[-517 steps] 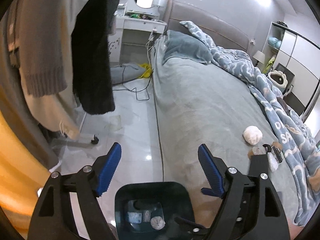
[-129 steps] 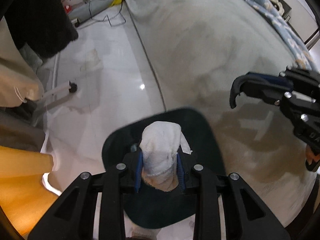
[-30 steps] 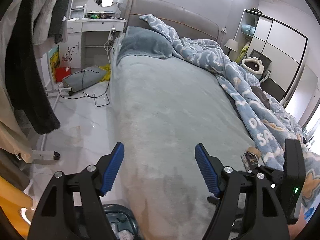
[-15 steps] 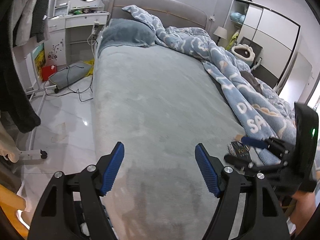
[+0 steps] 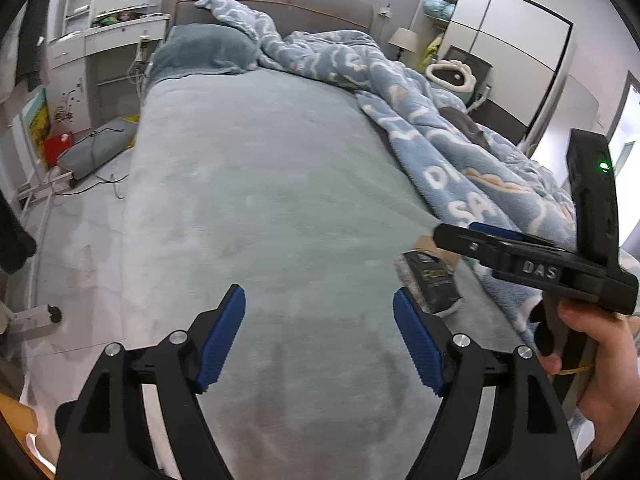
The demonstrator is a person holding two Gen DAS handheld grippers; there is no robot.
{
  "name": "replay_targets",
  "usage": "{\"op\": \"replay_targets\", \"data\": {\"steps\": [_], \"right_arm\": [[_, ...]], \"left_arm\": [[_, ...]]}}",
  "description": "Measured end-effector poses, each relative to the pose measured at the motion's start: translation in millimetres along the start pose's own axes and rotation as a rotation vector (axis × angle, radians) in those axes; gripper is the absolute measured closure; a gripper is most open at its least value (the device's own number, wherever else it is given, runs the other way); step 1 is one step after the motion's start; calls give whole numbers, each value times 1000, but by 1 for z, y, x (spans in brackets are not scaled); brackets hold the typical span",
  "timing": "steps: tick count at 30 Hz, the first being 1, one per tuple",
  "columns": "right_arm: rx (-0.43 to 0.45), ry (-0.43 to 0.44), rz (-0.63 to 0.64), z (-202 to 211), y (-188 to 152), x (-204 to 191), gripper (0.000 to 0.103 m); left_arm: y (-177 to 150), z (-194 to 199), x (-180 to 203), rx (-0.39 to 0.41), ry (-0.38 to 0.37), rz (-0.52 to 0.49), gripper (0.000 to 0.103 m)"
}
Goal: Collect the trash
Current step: 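Move both open tools back over the bed toward the black Face pack, then grasp the black Face pack with the left tool while the right tool grasps the brown tape roll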
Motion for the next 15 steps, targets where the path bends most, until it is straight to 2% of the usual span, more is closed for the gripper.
{"op": "replay_targets", "data": {"steps": [3,8,15], "right_arm": [[-5,-3,-40,-2,0,10,21],[-25,24,-180,-9,-5,28,20],[-63,35,-263,-12,-16,45,18]], "left_arm": [[-4,-9,16,-13,-31,7,23],[-17,-30,44,-51,-79,29,23],[-37,-54,81,-99,-132,24,22]]}}
Point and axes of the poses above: each gripper's, at about its wrist camera, not at the fingertips, and z roughly against the way its jaws point, x to its right, y to its top, the point moved 10 cm from there along -z, roughly the way its jaws point, and after that the axes turned 13 degrees about x, right-handed, at the moved point
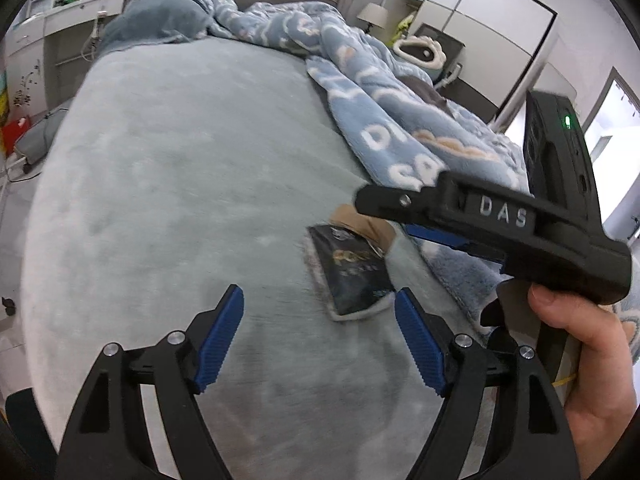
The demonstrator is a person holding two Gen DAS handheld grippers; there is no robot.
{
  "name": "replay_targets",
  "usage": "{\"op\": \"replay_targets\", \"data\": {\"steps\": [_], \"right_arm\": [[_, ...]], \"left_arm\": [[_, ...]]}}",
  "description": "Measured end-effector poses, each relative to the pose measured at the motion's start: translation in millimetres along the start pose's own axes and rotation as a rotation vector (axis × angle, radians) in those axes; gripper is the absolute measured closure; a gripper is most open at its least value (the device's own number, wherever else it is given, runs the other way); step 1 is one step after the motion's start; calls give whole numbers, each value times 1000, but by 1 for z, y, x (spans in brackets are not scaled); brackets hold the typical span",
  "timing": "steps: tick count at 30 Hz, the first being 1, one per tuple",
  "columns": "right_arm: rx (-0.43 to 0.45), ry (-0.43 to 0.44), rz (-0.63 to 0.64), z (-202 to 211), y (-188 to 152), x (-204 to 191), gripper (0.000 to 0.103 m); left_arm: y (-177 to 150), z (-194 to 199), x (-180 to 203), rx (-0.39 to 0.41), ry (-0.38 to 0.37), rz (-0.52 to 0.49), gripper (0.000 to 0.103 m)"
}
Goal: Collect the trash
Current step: 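Grasp the black Face pack with the left tool while the right tool grasps the brown tape roll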
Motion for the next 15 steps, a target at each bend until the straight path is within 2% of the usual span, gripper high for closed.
{"op": "replay_targets", "data": {"steps": [9,15], "right_arm": [[-38,27,-71,-4,-15,11,18],[-47,76,-149,-4,-19,16,18]], "left_arm": [[-16,-35,17,-48,-3,5,22],[-12,-45,19,-25,-6,18,24]]}}
Point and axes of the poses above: each gripper's, at about its wrist camera, not at the fingertips, and z roughly against the way its jaws point, x to its right, y to its top, the point moved 10 cm from there along -z, roughly the way its jaws point, and after that the axes turned 13 degrees about x, right-handed, at the moved point
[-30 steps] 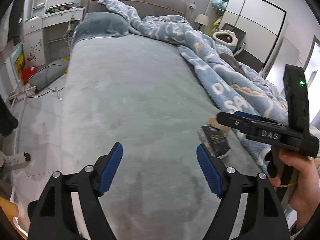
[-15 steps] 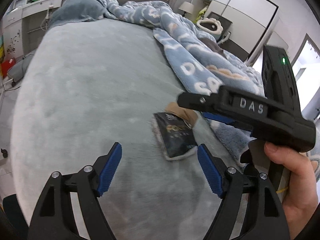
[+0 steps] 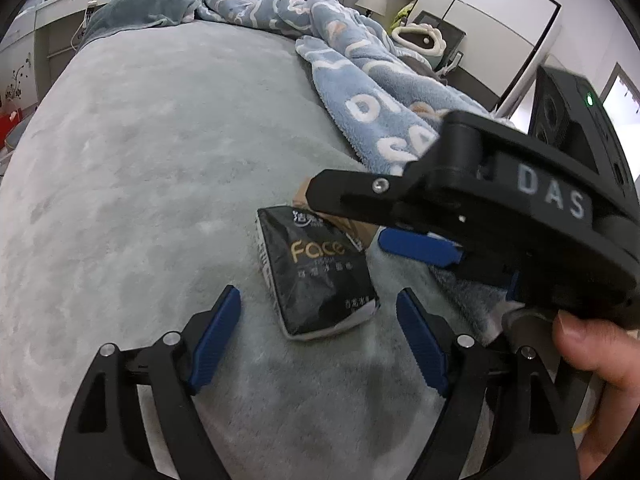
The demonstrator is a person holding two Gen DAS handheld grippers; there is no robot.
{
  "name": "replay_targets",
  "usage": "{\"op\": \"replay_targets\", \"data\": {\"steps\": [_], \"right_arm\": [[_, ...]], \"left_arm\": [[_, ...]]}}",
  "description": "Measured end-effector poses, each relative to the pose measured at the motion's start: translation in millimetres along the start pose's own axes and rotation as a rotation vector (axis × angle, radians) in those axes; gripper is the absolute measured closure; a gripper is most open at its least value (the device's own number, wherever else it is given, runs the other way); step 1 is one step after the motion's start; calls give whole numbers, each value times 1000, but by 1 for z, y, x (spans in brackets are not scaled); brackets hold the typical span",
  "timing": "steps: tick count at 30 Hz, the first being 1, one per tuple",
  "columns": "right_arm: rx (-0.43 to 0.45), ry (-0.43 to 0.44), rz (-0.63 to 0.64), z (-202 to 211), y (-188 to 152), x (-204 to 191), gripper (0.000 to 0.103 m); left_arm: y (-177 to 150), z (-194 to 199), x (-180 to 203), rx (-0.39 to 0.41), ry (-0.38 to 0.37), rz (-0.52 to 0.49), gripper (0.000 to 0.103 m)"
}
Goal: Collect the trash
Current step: 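Grasp the black Face pack with the left tool while the right tool grasps the brown tape roll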
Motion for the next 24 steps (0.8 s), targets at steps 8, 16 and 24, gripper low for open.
{"op": "replay_targets", "data": {"steps": [8,16,24], "right_arm": [[-11,12,-11,2,-4,-2,18],[-11,33,-36,-6,-3,-8,31],[-16,16,6,-9,-4,-16,52]], "left_arm": [[-2,-7,3,-12,6,-43,48],[-5,-1,4,-17,-6,-68,53],[-2,7,-4,-16,-6,-77,58]]}}
Point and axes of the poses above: each gripper's, at about its wrist camera, not at the fingertips, and z roughly against the way its jaws point, x to its right, y to its top, the point moved 10 cm from there along -z, roughly the way its jaws point, and after that the axes turned 13 degrees about x, right-handed, at the moved point
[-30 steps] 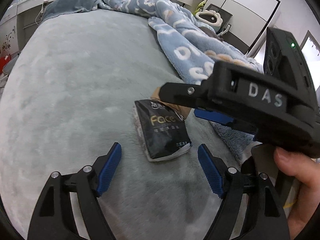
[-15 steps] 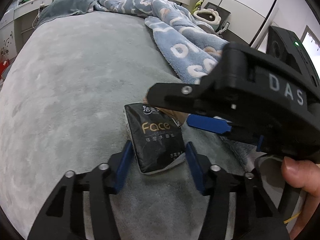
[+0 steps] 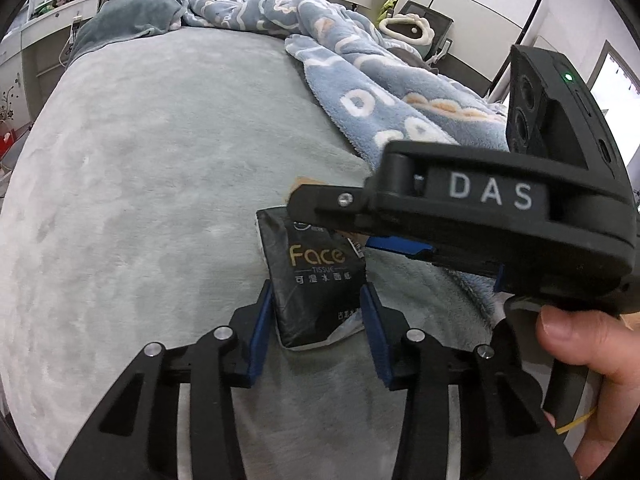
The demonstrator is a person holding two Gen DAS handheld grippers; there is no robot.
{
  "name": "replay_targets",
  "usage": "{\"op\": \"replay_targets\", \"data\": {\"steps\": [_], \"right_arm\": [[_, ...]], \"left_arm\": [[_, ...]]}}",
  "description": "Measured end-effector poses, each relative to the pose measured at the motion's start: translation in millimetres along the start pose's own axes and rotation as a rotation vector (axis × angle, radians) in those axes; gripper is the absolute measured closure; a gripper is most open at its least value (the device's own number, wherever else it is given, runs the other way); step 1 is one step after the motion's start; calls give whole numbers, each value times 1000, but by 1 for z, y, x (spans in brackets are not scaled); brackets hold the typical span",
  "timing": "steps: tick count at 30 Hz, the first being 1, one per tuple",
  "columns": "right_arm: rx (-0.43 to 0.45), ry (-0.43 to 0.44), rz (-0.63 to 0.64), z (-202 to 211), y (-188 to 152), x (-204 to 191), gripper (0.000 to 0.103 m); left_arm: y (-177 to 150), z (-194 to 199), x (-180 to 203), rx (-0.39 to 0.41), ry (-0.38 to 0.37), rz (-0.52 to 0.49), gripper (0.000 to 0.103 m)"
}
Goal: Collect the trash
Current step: 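Grasp the black Face pack with the left tool while the right tool grasps the brown tape roll, then carry the Face pack and tape roll off the bed over the green bin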
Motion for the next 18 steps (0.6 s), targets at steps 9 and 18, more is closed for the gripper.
{"op": "replay_targets", "data": {"steps": [9,18], "right_arm": [[19,2,39,-1,4,-11,54],[35,34,45,-9,7,-31,54]], "left_arm": [[9,12,-12,10,-4,-6,62],[13,35,-45,11,47,-30,62]]}}
Point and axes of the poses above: each gripper's, at about its wrist camera, not at the fingertips, and z roughly against the way its jaws point, x to its right, y to its top, the point moved 10 cm from there along -z, roughly the way its jaws point, and after that the axes turned 13 degrees about x, right-handed, at the moved point
